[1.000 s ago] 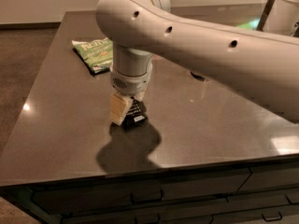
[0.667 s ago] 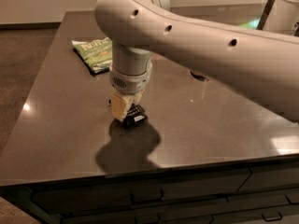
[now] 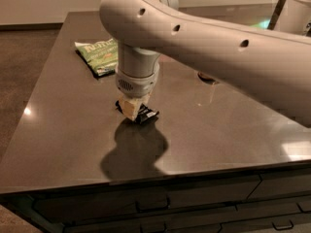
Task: Pick rxbar chocolate
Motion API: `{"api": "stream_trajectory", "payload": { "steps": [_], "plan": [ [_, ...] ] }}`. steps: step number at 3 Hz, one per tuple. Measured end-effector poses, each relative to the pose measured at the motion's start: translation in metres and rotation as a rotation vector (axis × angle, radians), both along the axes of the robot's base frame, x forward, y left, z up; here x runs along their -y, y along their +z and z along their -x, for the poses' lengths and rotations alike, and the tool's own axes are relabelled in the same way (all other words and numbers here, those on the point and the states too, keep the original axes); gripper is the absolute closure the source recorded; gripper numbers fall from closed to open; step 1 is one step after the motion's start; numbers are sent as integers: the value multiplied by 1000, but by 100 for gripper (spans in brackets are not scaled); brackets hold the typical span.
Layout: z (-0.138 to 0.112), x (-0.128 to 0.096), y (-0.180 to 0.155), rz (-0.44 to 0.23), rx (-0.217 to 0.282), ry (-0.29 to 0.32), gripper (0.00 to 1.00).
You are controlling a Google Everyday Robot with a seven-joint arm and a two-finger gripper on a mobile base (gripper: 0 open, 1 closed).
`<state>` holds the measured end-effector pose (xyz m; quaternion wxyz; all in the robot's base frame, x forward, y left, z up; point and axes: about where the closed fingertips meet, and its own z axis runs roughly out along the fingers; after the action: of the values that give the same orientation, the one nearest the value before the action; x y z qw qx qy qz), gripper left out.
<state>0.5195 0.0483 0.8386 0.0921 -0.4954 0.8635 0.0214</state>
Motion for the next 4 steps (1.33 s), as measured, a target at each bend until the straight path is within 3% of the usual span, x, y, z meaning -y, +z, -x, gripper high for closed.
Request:
{"api": "stream_trajectory", "payload": {
  "steps": [2,4],
  "plan": [
    [-8,9,36,-67,31,20,100],
    [-7,7,88,-117,82,103,100]
  ]
}}
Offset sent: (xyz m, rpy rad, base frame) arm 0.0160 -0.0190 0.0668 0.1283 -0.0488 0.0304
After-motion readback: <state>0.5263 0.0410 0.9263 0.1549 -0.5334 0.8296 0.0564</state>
